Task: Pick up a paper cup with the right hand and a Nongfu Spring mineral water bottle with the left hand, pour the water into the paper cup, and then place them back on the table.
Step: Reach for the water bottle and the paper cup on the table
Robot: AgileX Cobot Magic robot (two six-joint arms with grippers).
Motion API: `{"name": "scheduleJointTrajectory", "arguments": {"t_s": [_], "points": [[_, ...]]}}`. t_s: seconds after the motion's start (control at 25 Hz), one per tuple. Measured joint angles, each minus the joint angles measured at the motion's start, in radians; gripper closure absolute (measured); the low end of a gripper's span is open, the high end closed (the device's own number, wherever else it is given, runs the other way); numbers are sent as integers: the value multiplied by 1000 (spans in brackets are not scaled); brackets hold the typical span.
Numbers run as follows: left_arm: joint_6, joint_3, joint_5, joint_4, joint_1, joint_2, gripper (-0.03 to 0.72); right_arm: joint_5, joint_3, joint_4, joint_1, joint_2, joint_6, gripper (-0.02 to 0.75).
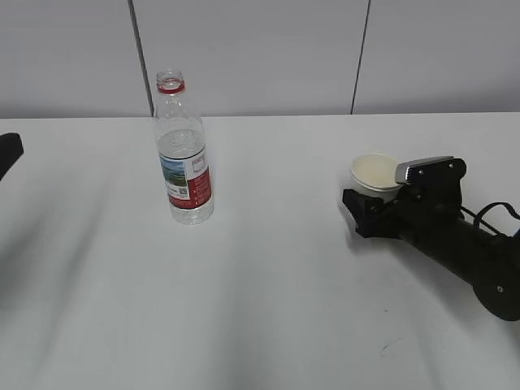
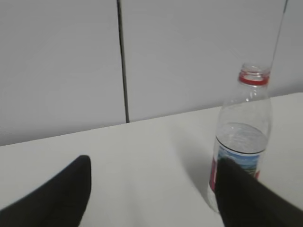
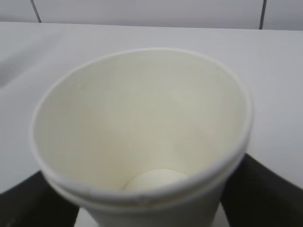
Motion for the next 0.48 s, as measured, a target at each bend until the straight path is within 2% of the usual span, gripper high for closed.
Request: {"name": "scheduleJointTrajectory", "arguments": {"t_s": [0.24,0.48], "points": [[-121,0,0,204,0,0,188,-2,-2,-7,0,0,0,206],[-156,0,-6,237,0,3,188,-2,-2,-9,0,0,0,228]]}}
